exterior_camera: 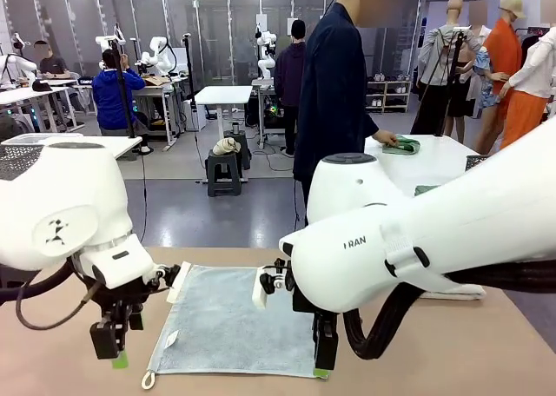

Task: Fold the towels and place them in the basket.
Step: When a person lays out a Towel with hook on the table, fold it in half twice.

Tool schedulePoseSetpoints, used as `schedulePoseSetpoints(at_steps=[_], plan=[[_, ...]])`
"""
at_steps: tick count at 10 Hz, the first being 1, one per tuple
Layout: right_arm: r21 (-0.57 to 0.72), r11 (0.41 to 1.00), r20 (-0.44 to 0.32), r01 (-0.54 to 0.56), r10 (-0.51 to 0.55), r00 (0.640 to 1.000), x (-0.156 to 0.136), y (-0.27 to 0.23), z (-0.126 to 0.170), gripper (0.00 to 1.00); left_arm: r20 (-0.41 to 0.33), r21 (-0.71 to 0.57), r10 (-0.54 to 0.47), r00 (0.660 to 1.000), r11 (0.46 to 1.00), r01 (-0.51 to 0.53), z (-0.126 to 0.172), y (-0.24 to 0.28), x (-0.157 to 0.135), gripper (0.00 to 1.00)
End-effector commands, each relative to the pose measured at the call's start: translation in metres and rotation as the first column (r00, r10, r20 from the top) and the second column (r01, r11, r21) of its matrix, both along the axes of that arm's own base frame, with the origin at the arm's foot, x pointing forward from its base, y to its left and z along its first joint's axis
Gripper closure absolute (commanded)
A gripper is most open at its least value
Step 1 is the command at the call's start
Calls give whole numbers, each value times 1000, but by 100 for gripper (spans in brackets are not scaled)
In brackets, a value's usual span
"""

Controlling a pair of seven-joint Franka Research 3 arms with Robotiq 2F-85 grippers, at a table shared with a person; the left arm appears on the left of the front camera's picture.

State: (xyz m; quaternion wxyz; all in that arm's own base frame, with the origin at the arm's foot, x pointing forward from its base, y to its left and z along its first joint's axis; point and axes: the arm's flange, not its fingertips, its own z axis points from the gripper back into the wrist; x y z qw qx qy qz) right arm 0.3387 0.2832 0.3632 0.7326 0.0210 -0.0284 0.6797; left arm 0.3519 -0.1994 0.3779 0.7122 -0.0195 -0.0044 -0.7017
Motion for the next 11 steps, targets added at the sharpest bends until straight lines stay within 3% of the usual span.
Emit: schedulePoseSetpoints(at_steps=[1, 11], plan=[[19, 997, 11, -70, 70, 998, 2, -5, -18, 0, 26, 11, 17, 1000, 1000, -17, -20, -8, 4, 0], [-43, 999, 32, 18, -16, 999, 9, 2, -61, 0, 89, -3, -79, 993, 997, 80, -65, -19, 20, 0]])
